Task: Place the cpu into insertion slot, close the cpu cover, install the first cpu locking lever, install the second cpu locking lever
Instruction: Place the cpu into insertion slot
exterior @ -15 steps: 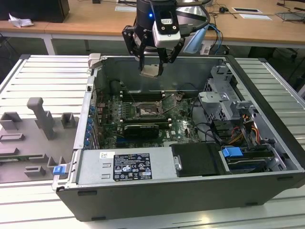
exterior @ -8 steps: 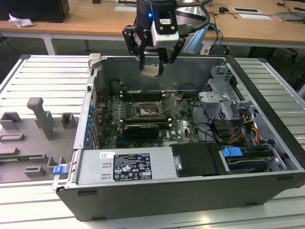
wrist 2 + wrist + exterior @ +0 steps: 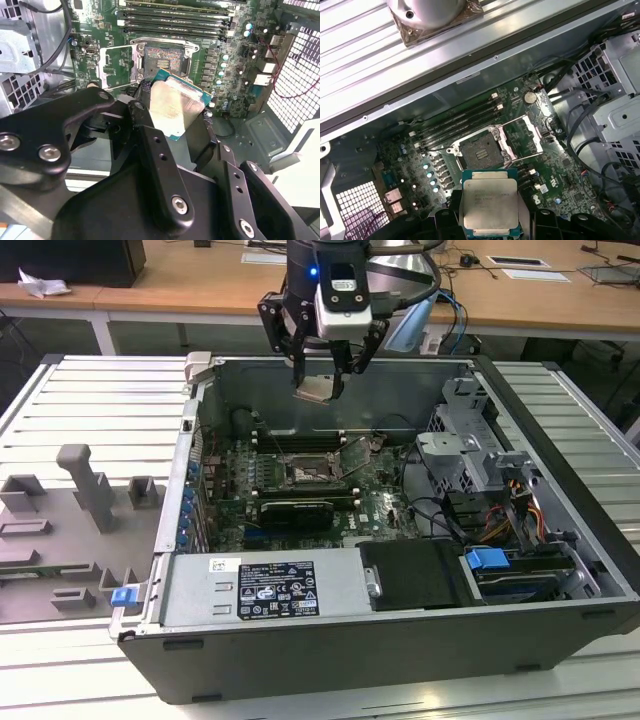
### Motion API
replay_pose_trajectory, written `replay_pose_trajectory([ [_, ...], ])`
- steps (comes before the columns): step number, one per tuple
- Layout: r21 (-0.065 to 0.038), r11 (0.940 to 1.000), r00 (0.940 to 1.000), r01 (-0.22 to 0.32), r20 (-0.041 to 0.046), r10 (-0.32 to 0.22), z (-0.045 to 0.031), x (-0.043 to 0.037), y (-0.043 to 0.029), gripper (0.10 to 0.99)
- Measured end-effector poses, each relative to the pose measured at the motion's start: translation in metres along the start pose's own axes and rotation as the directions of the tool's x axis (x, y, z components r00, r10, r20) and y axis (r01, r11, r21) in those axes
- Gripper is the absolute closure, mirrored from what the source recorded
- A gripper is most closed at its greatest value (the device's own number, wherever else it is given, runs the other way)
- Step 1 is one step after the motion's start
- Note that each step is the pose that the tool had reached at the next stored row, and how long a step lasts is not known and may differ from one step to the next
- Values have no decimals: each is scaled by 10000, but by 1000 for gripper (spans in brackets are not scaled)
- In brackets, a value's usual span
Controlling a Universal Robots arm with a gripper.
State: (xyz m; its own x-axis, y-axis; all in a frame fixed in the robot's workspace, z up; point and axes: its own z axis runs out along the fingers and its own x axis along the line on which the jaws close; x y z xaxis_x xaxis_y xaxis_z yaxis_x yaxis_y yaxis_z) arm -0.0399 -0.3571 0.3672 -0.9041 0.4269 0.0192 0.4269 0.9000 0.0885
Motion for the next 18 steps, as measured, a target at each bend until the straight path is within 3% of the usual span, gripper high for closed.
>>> replay_pose_trajectory([
  [18,-18,9968,9968,-802,70,802,1,0,0,561],
])
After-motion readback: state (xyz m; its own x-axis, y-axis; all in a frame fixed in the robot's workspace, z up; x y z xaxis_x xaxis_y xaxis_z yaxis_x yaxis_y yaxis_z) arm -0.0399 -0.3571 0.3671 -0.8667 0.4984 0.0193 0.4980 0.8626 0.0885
